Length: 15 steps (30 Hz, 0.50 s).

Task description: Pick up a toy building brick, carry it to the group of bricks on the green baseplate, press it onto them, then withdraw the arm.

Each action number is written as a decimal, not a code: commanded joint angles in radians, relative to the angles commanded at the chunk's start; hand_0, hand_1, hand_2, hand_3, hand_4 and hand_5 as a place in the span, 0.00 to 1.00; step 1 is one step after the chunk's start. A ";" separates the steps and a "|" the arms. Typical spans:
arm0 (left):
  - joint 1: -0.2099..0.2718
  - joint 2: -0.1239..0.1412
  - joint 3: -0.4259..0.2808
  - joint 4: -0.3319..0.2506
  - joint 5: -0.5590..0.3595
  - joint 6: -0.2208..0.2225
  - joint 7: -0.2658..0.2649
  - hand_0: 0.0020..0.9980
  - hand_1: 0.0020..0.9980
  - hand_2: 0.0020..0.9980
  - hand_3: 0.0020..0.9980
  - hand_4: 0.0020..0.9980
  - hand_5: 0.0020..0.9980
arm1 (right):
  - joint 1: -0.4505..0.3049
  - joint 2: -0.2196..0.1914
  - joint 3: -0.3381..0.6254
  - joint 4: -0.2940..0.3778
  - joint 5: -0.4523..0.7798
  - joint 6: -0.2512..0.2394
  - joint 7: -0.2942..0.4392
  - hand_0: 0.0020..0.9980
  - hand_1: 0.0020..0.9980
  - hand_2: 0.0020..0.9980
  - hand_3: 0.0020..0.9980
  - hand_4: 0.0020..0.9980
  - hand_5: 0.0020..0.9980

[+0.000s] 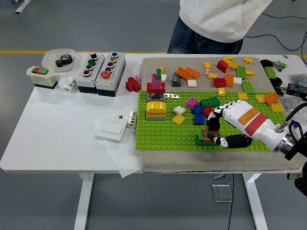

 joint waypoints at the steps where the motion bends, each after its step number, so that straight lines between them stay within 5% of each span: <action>1: 0.000 0.000 0.000 0.000 0.000 0.000 0.000 0.49 0.58 0.65 0.58 0.60 0.68 | 0.000 0.000 0.000 0.000 0.000 0.000 0.000 0.43 0.48 0.55 0.52 0.71 0.42; 15: -0.001 0.001 0.003 0.000 -0.003 0.001 -0.001 0.49 0.58 0.64 0.58 0.60 0.68 | -0.011 -0.001 0.011 0.019 -0.025 0.005 -0.011 0.40 0.48 0.54 0.52 0.71 0.42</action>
